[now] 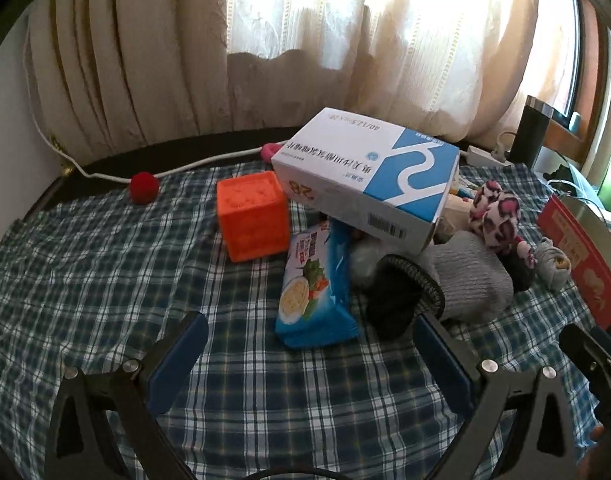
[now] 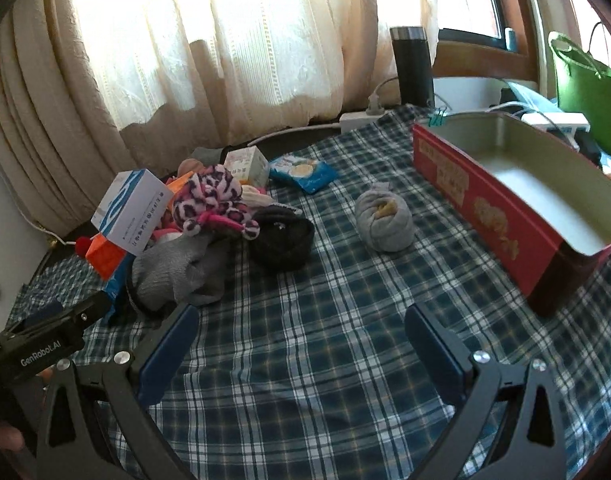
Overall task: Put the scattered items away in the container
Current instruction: 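Grasp the grey rolled sock with the right tool while the left tool grasps the blue cracker packet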
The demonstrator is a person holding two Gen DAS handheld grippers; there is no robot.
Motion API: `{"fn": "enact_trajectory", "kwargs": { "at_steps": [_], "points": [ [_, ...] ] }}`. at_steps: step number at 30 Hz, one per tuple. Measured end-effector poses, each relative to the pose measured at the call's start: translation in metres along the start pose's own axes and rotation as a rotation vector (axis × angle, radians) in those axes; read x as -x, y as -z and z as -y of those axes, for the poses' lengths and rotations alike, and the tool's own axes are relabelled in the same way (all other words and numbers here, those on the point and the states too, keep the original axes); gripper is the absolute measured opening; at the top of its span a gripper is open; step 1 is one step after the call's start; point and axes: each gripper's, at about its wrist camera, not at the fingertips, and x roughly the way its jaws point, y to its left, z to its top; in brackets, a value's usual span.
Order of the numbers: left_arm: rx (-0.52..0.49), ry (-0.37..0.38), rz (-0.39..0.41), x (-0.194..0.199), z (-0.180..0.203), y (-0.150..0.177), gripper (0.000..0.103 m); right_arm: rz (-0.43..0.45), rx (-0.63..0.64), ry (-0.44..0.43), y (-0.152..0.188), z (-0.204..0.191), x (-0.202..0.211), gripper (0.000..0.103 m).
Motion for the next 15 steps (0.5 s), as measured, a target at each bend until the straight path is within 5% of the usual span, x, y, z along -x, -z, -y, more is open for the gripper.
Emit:
{"fn": "enact_trajectory", "kwargs": {
  "at_steps": [15],
  "points": [
    [0.094,-0.042,-0.029,-0.009,0.016,-0.007,0.103,-0.011,-0.010,-0.008,0.000,0.002,0.000,0.103]
  ]
}}
